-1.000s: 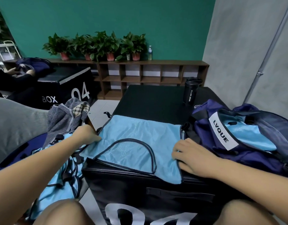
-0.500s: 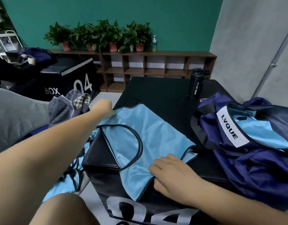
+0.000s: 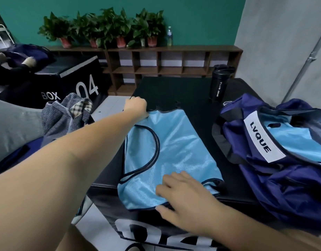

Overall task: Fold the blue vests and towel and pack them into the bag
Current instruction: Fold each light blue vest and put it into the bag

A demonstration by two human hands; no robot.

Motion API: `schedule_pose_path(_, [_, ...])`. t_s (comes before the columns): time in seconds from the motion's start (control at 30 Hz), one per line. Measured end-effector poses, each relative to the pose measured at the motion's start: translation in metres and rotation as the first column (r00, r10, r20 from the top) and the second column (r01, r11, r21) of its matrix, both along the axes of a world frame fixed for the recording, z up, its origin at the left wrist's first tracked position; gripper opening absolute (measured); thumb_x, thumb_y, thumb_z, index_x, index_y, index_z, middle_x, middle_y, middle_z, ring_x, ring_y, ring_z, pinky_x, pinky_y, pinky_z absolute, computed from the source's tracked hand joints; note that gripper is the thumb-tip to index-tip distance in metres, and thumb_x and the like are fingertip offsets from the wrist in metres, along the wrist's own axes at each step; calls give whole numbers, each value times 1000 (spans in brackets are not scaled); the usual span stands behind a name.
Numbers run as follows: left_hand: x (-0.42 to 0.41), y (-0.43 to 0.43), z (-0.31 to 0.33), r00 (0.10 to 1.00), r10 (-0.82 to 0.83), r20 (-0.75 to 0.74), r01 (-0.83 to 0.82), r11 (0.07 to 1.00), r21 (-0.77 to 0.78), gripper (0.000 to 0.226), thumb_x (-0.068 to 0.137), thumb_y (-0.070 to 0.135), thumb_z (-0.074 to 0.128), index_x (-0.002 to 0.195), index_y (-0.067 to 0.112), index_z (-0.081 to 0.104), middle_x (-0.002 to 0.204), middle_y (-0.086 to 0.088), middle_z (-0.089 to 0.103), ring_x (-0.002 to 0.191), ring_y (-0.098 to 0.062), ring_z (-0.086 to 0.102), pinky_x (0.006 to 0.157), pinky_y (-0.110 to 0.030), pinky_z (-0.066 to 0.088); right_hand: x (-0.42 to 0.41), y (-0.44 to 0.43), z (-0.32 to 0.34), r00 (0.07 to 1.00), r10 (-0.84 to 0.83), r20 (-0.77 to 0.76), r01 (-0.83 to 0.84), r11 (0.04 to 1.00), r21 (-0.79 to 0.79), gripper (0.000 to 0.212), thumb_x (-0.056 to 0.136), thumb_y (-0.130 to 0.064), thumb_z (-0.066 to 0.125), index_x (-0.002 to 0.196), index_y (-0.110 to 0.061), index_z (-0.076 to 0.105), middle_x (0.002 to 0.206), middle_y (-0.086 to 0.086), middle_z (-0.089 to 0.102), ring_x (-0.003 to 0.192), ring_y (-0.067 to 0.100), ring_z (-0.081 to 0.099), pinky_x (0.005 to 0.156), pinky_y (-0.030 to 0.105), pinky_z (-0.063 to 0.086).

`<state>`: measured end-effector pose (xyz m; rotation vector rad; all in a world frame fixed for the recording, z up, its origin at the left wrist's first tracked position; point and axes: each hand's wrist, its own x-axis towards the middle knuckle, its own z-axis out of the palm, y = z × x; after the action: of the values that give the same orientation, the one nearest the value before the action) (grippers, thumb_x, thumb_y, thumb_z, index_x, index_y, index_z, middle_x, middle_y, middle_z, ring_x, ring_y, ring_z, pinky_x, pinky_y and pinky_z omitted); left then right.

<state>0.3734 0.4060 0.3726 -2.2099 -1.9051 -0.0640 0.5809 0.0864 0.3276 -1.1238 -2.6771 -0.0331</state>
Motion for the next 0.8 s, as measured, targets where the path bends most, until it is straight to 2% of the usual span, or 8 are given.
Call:
schedule_pose_path(0.1, [1, 7, -6, 1000, 15, 21, -14, 1000, -23, 26, 91, 36, 70, 90, 12, 61, 92, -9, 56, 88, -31, 52, 78, -40, 43, 30, 10, 20, 993, -74, -94, 66, 995, -80, 33, 97, -60, 52, 113, -33, 61, 105, -14, 48, 100, 10, 45, 91, 27, 35])
schedule_pose_path(0.23, [-5, 2, -15, 991, 68, 113, -55, 992, -113, 40, 92, 41, 69, 116, 13, 54, 115, -9, 54, 109, -35, 56, 94, -47, 48, 73, 15, 36, 989, -149, -4, 145, 972, -184, 53, 88, -79, 53, 127, -43, 58, 114, -23, 44, 110, -1, 39, 105, 23, 30])
schedule_pose_path(0.3, [-2, -12, -19, 988, 33, 151, -20, 996, -87, 43, 93, 41, 68, 123, 15, 52, 120, -9, 53, 113, -34, 55, 95, -48, 49, 88, 14, 37, 986, -163, 37, 167, 960, -225, 59, 83, -82, 59, 131, -46, 55, 118, -25, 41, 113, -4, 34, 108, 21, 27])
schedule_pose_path(0.37, [1, -33, -23, 979, -44, 200, 50, 998, -27, 38, 92, 38, 67, 121, 18, 52, 118, -6, 56, 108, -32, 55, 90, -46, 48, 95, 14, 36, 984, -167, 59, 176, 951, -254, 60, 80, -76, 66, 132, -48, 52, 119, -27, 39, 113, -5, 32, 109, 21, 29])
schedule_pose_path(0.5, [8, -93, -34, 923, -212, 320, 202, 977, 66, 30, 89, 31, 69, 114, 19, 56, 109, -2, 59, 102, -29, 55, 86, -47, 50, 100, 17, 29, 980, -169, 103, 191, 947, -259, 52, 82, -58, 74, 128, -46, 53, 118, -24, 41, 117, 0, 40, 104, 20, 31])
schedule_pose_path(0.6, [16, -145, -35, 858, -325, 399, 302, 946, 121, 25, 89, 28, 69, 110, 19, 58, 103, 1, 60, 99, -27, 57, 83, -46, 51, 100, 17, 27, 976, -175, 128, 203, 947, -248, 46, 84, -54, 76, 122, -43, 54, 111, -22, 43, 110, 1, 40, 96, 14, 29])
schedule_pose_path(0.73, [31, -215, -28, 755, -460, 467, 478, 874, 88, 29, 87, 42, 56, 107, 23, 59, 101, 6, 58, 97, -21, 58, 86, -43, 52, 98, 17, 27, 978, -160, 131, 187, 955, -232, 31, 90, -57, 74, 109, -40, 55, 102, -18, 47, 104, 5, 45, 93, 23, 34])
schedule_pose_path(0.8, [39, -250, -27, 716, -534, 449, 568, 820, 70, 29, 90, 46, 59, 106, 23, 61, 100, 6, 58, 96, -19, 58, 85, -40, 52, 96, 15, 28, 977, -162, 139, 190, 956, -224, 26, 92, -54, 71, 104, -36, 56, 98, -14, 49, 102, 8, 48, 87, 27, 37])
